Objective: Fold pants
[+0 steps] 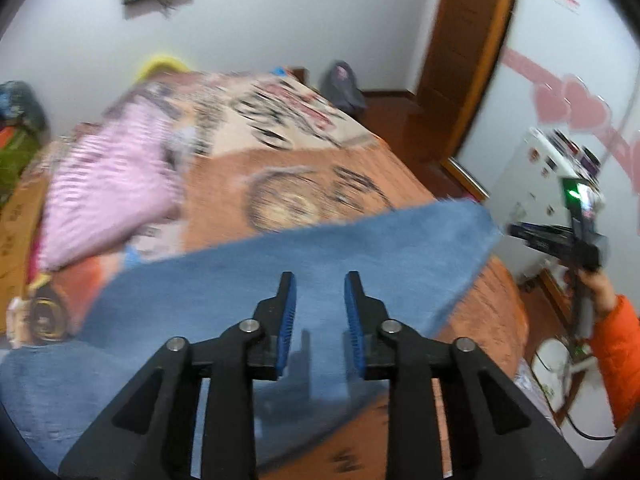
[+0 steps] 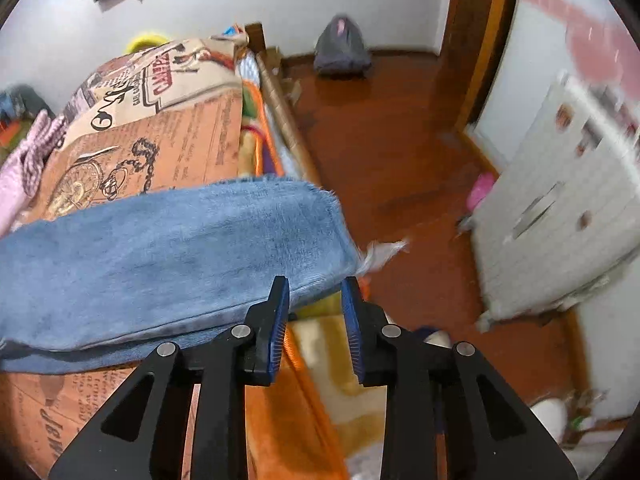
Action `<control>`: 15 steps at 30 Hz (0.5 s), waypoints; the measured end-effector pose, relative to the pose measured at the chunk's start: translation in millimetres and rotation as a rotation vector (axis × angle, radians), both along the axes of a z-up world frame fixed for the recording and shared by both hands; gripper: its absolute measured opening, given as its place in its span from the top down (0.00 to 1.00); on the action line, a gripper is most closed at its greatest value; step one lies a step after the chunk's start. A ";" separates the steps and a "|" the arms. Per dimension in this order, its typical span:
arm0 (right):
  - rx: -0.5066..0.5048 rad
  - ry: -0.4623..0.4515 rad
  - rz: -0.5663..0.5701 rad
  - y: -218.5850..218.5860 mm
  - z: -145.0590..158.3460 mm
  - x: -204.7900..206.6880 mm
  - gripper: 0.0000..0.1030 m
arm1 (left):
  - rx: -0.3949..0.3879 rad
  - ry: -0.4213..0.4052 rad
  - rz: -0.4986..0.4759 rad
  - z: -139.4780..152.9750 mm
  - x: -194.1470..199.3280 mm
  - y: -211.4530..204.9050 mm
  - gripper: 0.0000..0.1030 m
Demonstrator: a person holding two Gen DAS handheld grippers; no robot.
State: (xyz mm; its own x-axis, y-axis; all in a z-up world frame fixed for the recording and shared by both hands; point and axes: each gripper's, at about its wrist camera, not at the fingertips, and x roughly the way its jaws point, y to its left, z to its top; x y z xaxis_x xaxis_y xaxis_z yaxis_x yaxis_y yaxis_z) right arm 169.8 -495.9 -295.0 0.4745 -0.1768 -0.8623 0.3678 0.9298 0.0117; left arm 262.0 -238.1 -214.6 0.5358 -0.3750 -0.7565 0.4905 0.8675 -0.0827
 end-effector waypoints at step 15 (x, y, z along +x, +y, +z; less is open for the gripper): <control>-0.039 -0.211 0.363 160.2 85.7 56.6 0.55 | 0.162 -0.108 0.520 21.0 28.4 291.3 0.39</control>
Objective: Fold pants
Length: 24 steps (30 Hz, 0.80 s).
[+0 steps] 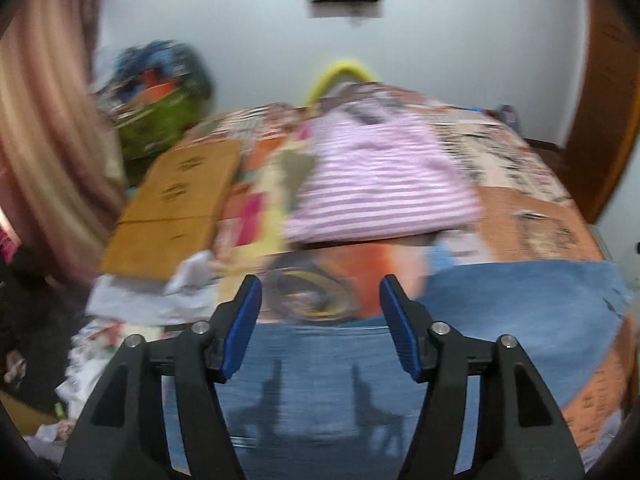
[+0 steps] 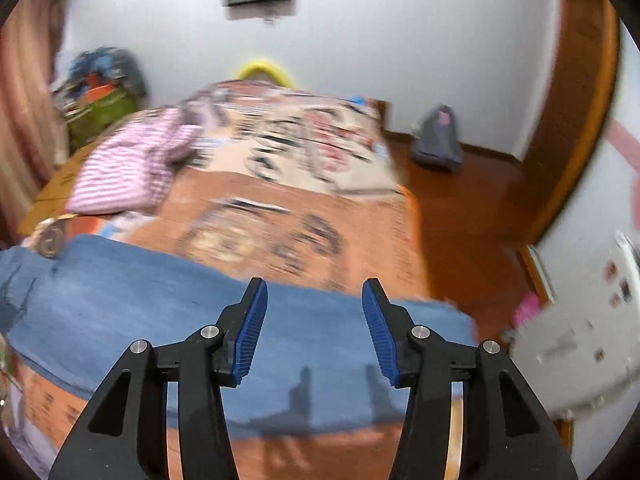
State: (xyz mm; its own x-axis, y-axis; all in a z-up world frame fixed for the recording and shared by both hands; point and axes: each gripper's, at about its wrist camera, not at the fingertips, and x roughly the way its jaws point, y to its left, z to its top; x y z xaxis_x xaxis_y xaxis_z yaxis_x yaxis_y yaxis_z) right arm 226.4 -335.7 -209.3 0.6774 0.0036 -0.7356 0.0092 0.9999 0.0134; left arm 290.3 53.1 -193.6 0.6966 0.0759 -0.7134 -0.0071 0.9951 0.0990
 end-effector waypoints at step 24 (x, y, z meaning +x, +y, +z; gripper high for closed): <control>0.112 0.350 0.570 285.9 -95.4 138.1 0.54 | -0.268 0.234 0.157 -110.4 16.7 172.3 0.36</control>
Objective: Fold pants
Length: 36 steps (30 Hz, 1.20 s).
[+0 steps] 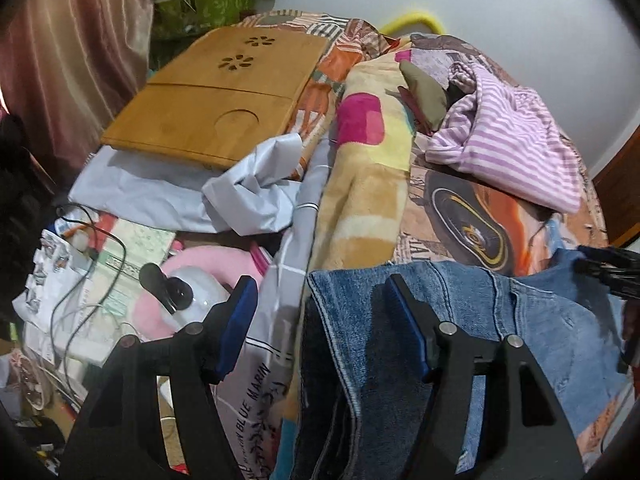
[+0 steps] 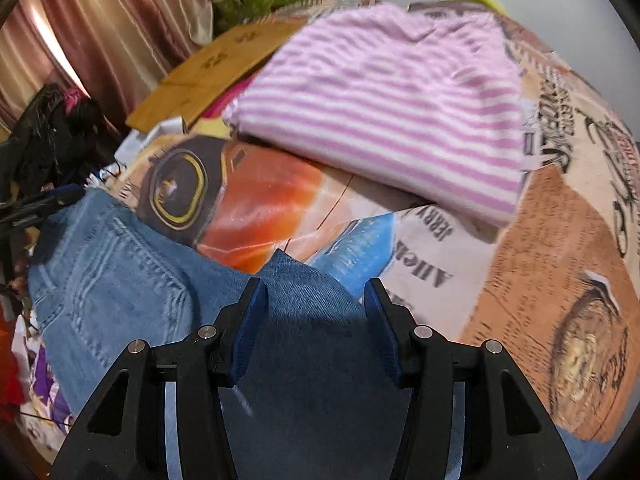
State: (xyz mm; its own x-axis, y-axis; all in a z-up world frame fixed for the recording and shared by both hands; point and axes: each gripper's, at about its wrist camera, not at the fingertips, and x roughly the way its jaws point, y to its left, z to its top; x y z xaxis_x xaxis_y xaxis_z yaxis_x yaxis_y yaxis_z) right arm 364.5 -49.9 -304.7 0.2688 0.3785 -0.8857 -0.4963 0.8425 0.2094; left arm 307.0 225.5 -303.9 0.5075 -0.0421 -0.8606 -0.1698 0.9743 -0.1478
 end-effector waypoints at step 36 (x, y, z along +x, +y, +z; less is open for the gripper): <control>-0.156 -0.254 -0.098 -11.5 7.7 12.9 0.92 | 0.292 -0.028 -0.202 -7.5 28.5 -66.9 0.93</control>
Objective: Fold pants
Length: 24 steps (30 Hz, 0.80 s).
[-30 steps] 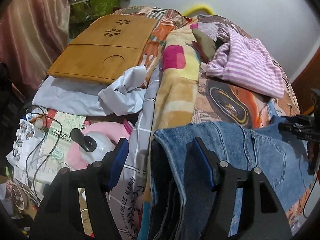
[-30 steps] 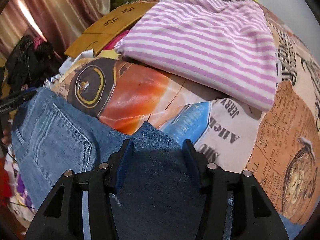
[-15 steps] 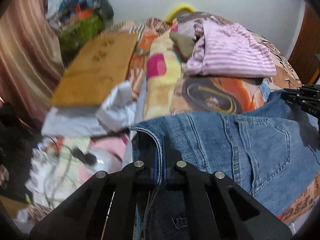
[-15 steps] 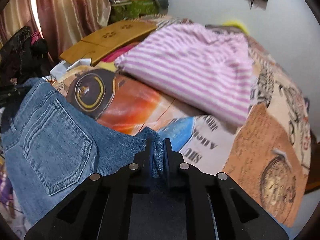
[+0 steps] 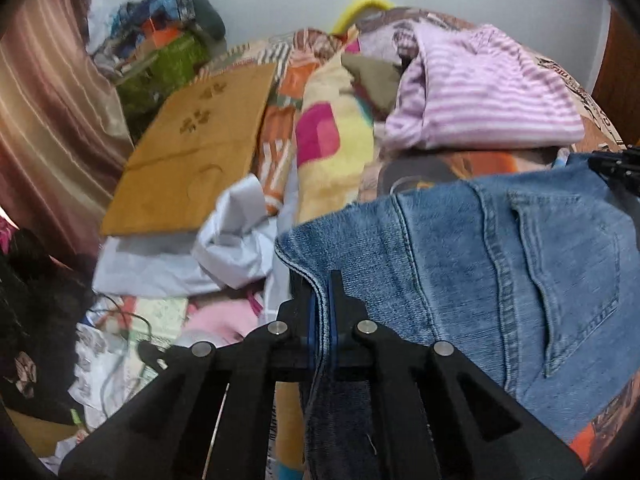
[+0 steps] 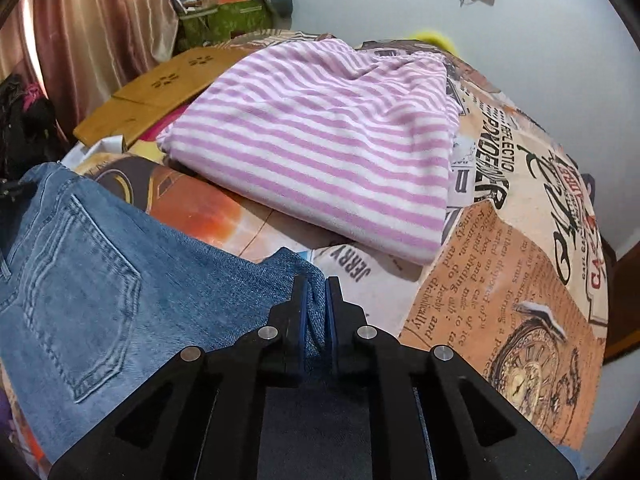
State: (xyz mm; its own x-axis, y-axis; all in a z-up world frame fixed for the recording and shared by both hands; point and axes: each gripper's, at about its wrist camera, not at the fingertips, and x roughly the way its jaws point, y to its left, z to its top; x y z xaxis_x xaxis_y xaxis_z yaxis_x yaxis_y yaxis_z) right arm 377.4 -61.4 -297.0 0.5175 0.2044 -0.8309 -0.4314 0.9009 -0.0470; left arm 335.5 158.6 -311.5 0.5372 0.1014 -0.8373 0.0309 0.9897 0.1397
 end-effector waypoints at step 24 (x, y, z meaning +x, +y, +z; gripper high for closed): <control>0.107 -0.014 -0.167 -94.6 52.9 -132.4 0.59 | -0.255 0.001 0.079 15.7 -113.3 11.6 0.57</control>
